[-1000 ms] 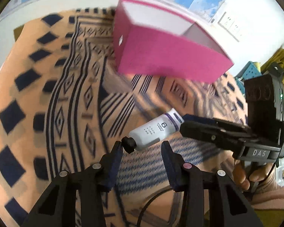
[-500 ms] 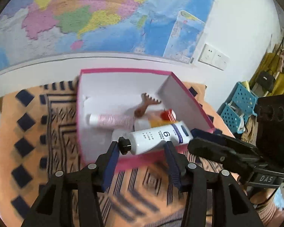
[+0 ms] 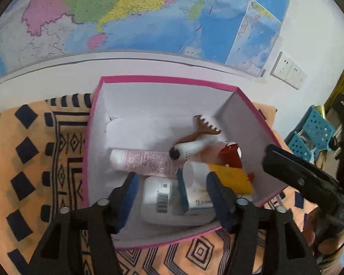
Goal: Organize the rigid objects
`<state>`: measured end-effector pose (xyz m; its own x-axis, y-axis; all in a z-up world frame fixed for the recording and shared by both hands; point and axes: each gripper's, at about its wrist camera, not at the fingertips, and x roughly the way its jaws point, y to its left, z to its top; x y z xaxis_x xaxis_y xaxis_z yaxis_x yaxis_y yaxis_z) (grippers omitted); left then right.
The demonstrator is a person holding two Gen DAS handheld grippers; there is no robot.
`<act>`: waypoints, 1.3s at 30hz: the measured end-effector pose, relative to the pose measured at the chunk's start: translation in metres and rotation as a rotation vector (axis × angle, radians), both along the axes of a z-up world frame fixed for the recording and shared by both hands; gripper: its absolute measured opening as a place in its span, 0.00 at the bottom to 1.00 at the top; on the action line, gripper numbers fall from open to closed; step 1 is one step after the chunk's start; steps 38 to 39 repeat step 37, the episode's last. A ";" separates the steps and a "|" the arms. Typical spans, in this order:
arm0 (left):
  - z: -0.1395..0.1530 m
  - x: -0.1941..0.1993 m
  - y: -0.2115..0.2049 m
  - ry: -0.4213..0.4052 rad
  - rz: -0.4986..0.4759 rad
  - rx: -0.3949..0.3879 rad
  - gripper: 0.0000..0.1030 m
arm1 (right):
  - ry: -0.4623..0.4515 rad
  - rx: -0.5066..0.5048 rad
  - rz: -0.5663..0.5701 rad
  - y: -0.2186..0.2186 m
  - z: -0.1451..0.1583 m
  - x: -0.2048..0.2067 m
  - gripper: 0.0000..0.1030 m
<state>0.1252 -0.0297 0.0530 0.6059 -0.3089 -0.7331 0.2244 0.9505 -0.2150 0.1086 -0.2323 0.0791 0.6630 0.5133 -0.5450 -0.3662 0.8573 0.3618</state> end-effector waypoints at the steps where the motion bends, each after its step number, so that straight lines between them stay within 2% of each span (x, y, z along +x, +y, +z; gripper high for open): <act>1: 0.001 -0.004 0.000 -0.015 0.004 0.009 0.67 | -0.021 -0.022 -0.002 0.001 0.000 -0.007 0.74; 3: 0.005 -0.014 -0.001 -0.050 0.020 0.039 0.69 | -0.050 -0.056 -0.011 0.002 0.000 -0.020 0.76; 4: 0.007 -0.018 -0.001 -0.064 0.025 0.045 0.72 | -0.063 -0.067 -0.015 0.002 0.001 -0.026 0.80; 7: 0.011 -0.029 0.000 -0.101 0.053 0.070 0.86 | -0.125 -0.103 -0.040 0.002 0.003 -0.048 0.87; 9: 0.013 -0.039 0.002 -0.124 0.074 0.085 0.87 | -0.149 -0.121 -0.054 0.004 0.004 -0.059 0.87; 11: 0.012 -0.045 0.002 -0.126 0.092 0.095 0.98 | -0.159 -0.134 -0.052 0.005 0.003 -0.069 0.88; 12: 0.012 -0.049 0.003 -0.132 0.104 0.101 1.00 | -0.164 -0.140 -0.053 0.006 0.002 -0.073 0.88; 15: 0.010 -0.059 0.003 -0.143 0.134 0.124 1.00 | -0.184 -0.161 -0.056 0.011 0.000 -0.085 0.88; 19: 0.006 -0.071 -0.001 -0.157 0.164 0.163 1.00 | -0.193 -0.168 -0.062 0.012 -0.004 -0.096 0.95; 27: -0.004 -0.098 -0.012 -0.202 0.228 0.216 1.00 | -0.173 -0.177 -0.093 0.009 -0.020 -0.110 0.95; 35: -0.014 -0.105 -0.014 -0.173 0.241 0.195 1.00 | -0.141 -0.178 -0.095 0.008 -0.032 -0.116 0.95; 39: -0.012 -0.108 -0.014 -0.192 0.247 0.205 1.00 | -0.132 -0.167 -0.103 0.006 -0.034 -0.115 0.95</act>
